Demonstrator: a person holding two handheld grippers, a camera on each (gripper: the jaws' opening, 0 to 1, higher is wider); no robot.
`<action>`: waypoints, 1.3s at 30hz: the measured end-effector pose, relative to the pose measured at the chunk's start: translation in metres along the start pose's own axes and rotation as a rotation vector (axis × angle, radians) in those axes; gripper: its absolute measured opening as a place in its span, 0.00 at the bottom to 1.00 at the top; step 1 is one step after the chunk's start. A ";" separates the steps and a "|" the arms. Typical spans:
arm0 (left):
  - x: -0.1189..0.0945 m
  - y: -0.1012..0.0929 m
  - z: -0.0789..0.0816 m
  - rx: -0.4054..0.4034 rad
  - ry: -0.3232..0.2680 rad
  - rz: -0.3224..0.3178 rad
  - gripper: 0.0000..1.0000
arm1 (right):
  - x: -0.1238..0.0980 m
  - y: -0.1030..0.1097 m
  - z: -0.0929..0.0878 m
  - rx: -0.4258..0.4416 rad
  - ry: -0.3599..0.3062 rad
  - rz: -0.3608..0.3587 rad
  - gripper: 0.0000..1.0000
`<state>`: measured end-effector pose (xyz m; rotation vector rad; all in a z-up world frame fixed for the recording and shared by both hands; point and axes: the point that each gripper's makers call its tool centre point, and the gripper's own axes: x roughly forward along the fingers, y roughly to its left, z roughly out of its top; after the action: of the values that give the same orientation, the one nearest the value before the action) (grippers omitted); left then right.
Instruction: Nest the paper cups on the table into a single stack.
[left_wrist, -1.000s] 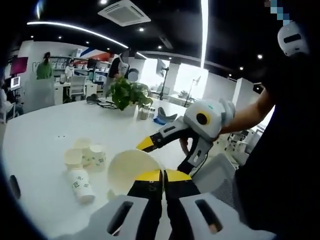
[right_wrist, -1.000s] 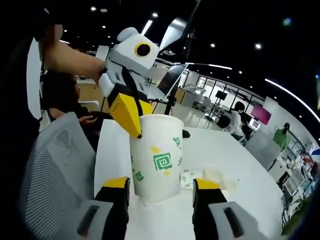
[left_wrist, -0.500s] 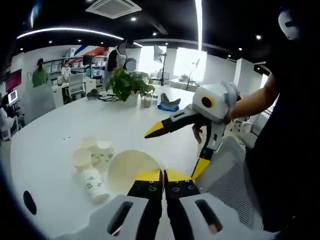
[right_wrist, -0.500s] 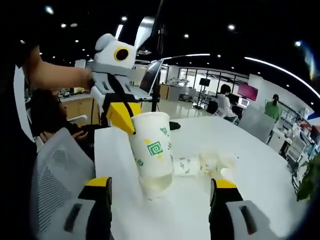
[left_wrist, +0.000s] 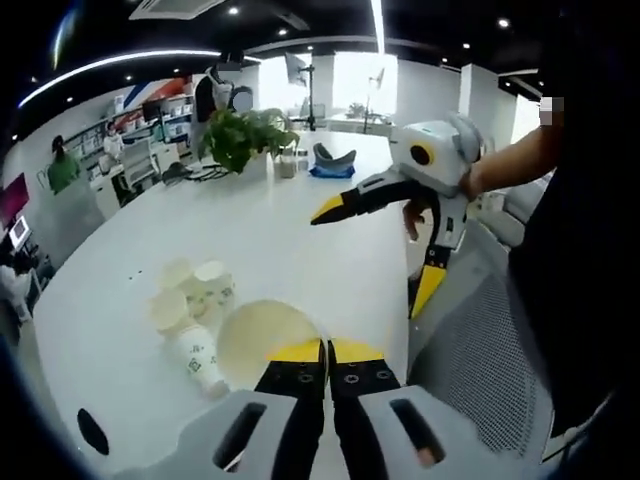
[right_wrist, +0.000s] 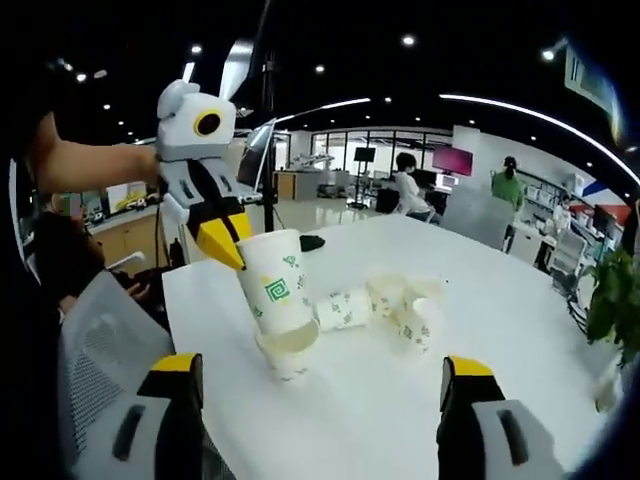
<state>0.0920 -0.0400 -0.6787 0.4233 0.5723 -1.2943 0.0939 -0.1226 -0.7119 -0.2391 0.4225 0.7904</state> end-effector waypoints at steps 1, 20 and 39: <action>0.001 0.000 -0.001 0.005 0.007 -0.003 0.00 | -0.001 0.000 -0.001 0.003 -0.001 -0.001 1.00; 0.025 0.002 -0.023 0.108 0.171 -0.033 0.00 | -0.013 0.001 -0.013 0.043 0.002 -0.052 0.98; 0.052 0.000 -0.041 0.157 0.281 -0.090 0.00 | -0.014 0.001 -0.017 0.052 0.007 -0.064 0.95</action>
<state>0.0937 -0.0558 -0.7431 0.7240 0.7341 -1.3807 0.0800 -0.1367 -0.7208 -0.2058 0.4400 0.7153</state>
